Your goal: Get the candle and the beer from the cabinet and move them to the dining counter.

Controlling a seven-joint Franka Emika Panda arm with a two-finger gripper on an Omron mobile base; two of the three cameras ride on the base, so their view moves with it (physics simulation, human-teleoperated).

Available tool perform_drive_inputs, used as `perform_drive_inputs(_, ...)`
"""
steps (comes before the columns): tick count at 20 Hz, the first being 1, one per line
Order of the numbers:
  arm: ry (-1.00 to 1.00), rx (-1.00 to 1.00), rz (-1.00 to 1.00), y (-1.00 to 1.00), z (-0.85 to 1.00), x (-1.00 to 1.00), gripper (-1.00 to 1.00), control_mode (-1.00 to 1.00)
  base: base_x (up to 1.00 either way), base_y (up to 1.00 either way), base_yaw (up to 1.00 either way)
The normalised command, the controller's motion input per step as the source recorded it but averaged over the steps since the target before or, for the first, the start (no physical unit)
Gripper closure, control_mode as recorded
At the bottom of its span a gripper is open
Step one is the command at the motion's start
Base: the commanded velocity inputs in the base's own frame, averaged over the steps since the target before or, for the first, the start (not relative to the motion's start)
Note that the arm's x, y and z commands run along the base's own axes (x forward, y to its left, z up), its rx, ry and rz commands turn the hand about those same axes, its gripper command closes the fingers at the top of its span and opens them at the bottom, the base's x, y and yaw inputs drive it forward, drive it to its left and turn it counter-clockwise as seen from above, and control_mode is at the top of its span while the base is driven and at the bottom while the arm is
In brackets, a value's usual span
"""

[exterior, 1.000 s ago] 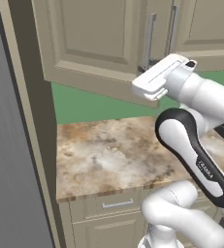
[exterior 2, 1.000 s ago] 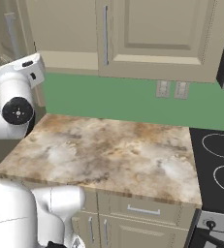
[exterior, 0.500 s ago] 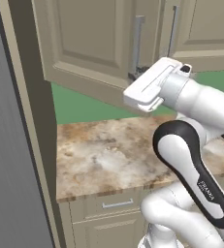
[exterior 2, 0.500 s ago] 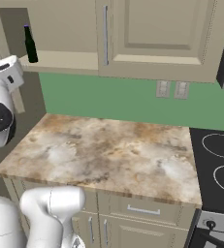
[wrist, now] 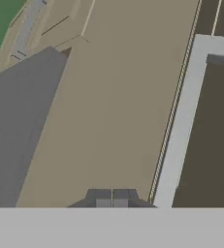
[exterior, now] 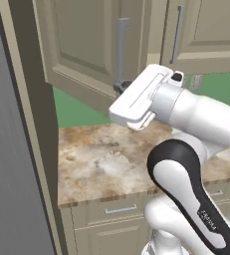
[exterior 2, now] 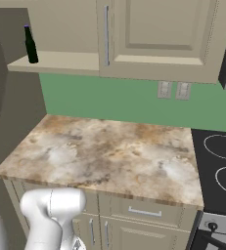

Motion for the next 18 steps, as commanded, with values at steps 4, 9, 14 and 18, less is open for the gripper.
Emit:
perform_drive_inputs(4, 0.03, -0.04, 0.07, 0.53, 0.00, -0.16, 1.00, -1.00, 0.00, 0.00, 0.00)
perform_drive_inputs(9, 0.05, -0.03, 0.04, 0.46, -0.02, -0.01, 1.00, -1.00, 0.00, 0.00, 0.00)
perform_drive_inputs(14, 0.04, -0.01, 0.03, 0.27, 0.00, 0.00, 1.00, -1.00, 0.00, 0.00, 0.00)
perform_drive_inputs(18, 0.01, 0.00, 0.00, 0.03, 0.00, 0.00, 1.00, -1.00, 0.00, 0.00, 0.00)
